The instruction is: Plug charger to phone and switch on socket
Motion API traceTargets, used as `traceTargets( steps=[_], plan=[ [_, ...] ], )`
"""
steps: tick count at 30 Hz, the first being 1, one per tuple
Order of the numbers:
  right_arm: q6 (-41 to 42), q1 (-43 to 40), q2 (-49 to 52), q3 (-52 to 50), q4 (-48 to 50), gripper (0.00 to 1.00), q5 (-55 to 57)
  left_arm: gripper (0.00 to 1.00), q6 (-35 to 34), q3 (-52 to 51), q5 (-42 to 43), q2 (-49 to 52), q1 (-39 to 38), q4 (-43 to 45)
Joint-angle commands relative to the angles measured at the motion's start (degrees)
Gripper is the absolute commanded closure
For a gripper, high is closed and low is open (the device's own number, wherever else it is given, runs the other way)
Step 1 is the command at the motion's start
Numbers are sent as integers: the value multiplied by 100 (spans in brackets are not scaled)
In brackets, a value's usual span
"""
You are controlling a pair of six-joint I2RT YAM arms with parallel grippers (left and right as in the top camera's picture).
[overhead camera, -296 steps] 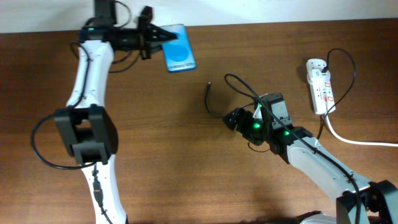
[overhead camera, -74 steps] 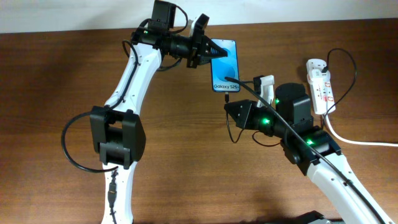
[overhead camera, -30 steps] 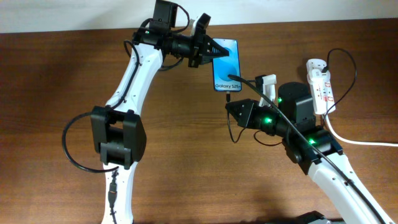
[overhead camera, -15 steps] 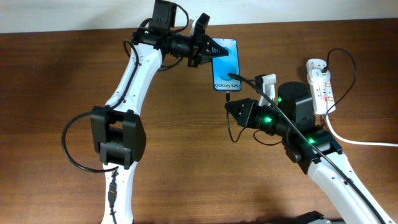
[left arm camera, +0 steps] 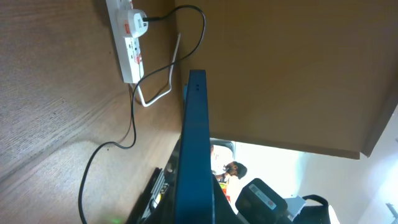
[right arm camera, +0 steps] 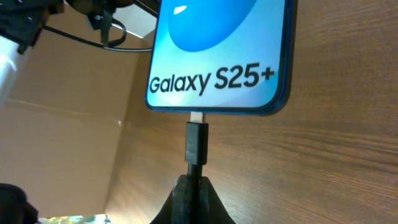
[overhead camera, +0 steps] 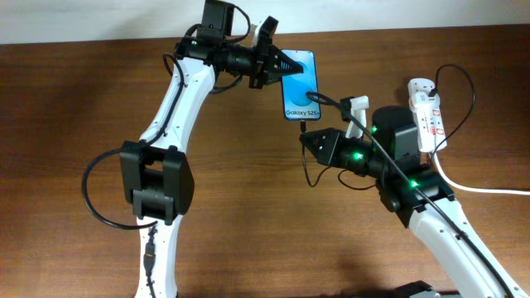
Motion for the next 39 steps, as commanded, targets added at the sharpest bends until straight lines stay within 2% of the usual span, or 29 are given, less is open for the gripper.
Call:
traceTargets(
  steps=[1, 19, 26, 39],
  plan=[
    [22, -260, 35, 2, 221, 96, 101, 100, 201, 15, 643, -33, -118, -39],
    [22, -354, 37, 2, 352, 96, 212, 100, 201, 15, 997, -33, -168, -79],
    [131, -365, 291, 2, 656, 96, 210, 100, 245, 15, 992, -33, -428, -79],
    [133, -581, 332, 2, 909, 96, 181, 100, 245, 15, 1001, -33, -444, -83]
  ],
)
